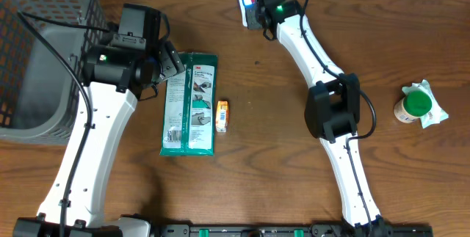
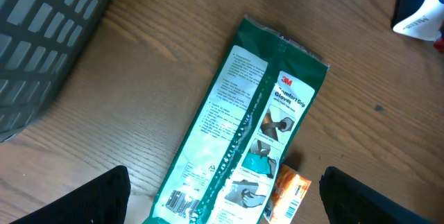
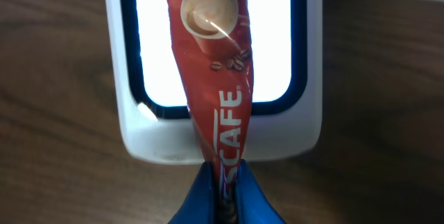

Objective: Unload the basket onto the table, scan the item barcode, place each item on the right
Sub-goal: 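Raise the red packet to the white scanner with the right gripper, then carry the packet right and set it beside the jar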

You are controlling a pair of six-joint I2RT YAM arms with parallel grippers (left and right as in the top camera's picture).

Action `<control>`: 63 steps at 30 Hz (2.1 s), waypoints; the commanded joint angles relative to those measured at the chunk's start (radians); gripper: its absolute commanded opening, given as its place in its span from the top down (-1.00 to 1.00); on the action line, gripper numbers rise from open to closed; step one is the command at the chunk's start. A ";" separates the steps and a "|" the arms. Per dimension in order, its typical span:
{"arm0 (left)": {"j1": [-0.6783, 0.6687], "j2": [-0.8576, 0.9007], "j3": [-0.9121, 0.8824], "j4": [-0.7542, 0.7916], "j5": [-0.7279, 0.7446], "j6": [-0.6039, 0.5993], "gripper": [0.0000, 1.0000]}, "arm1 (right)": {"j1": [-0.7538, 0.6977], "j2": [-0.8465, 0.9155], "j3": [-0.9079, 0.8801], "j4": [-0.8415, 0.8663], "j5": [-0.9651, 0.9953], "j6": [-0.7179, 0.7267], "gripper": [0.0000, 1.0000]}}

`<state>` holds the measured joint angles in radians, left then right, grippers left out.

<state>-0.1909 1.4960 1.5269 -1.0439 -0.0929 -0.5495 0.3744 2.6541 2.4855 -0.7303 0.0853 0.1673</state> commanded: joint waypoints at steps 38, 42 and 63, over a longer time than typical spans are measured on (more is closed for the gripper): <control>0.003 -0.004 0.008 -0.003 -0.013 0.006 -0.76 | -0.483 -0.535 -0.598 -0.636 0.077 -0.049 0.98; 0.003 -0.004 0.008 -0.003 -0.013 0.006 -0.76 | -0.506 -0.535 -0.731 -0.492 0.083 -0.049 0.98; 0.003 -0.004 0.008 -0.003 -0.013 0.006 -0.75 | -0.547 -0.535 -0.858 -0.385 0.057 -0.049 -0.08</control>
<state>-0.1909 1.4960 1.5269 -1.0439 -0.0929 -0.5495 -0.1661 2.1201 1.6268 -1.1126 0.1493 0.1184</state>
